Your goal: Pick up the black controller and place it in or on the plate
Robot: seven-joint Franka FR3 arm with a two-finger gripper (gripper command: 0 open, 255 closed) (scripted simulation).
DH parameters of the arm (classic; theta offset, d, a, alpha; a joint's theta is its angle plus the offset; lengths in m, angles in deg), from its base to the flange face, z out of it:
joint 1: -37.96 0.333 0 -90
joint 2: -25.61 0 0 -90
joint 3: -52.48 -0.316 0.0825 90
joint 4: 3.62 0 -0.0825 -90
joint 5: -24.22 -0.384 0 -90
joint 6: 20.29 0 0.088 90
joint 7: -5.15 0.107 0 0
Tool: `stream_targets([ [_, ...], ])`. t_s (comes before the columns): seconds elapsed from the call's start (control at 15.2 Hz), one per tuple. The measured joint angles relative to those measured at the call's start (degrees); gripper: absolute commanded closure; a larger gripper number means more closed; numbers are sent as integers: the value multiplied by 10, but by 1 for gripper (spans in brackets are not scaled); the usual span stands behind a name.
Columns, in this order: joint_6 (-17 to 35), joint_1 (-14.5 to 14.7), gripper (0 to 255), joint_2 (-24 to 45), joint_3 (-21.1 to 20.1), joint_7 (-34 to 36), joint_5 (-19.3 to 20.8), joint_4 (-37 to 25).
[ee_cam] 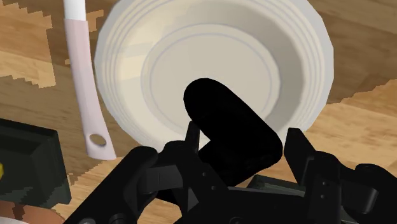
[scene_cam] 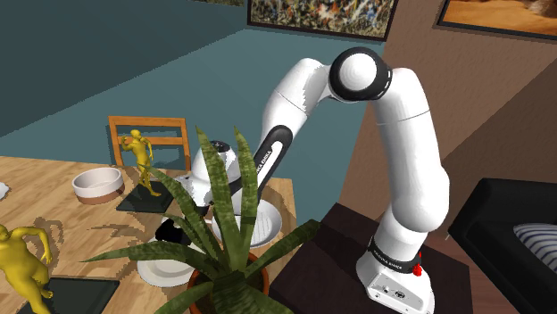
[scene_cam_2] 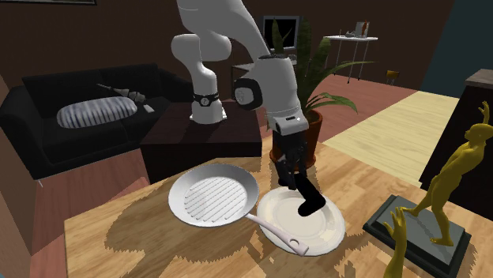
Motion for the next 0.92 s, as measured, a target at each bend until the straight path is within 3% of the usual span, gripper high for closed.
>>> stream_targets([
  [0.92,65,76,255,86,87,35,39,-36],
])
